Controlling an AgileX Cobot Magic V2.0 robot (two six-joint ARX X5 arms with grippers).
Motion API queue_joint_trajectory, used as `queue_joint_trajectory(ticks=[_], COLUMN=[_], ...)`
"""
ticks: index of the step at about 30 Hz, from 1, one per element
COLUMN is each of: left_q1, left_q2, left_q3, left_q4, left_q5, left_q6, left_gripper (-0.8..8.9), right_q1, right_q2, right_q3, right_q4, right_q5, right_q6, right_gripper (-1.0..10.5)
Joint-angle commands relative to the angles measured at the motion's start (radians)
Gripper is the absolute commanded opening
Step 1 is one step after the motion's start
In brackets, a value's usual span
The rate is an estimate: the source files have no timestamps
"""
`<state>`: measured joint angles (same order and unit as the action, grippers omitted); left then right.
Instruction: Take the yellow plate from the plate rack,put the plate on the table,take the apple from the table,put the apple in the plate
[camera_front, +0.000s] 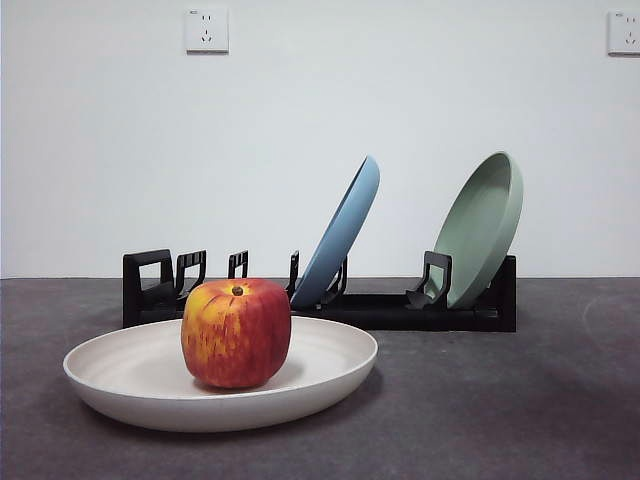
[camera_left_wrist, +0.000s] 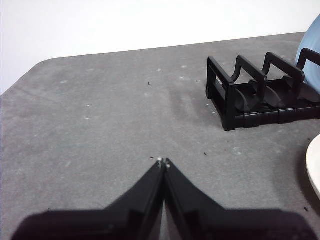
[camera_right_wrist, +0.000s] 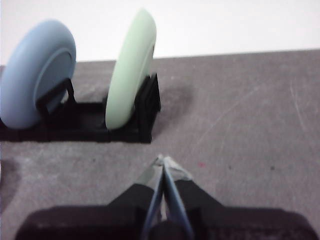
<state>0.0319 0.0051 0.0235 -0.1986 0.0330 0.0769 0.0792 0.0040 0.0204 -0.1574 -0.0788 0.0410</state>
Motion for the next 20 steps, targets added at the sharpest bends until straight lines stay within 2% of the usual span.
queue_joint_trajectory(ticks=[1, 7, 20], left_q1=[0.003, 0.003, 0.003], left_q2=[-0.003, -0.003, -0.003], left_q3=[-0.016, -0.016, -0.016], left_q4=[0.005, 0.005, 0.005], left_q5=[-0.003, -0.003, -0.003], left_q6=[-0.009, -0.009, -0.009], left_gripper=[-0.02, -0.02, -0.02], right_q1=[0.000, 0.001, 0.000], right_q2=[-0.003, 0.002, 0.005], right_q3=[-0.014, -0.014, -0.014], right_q4=[-0.024, -0.023, -0.023], right_q5=[0.002, 0.000, 0.009], right_q6=[0.024, 0.054, 0.055], right_gripper=[0.0, 0.0, 0.0])
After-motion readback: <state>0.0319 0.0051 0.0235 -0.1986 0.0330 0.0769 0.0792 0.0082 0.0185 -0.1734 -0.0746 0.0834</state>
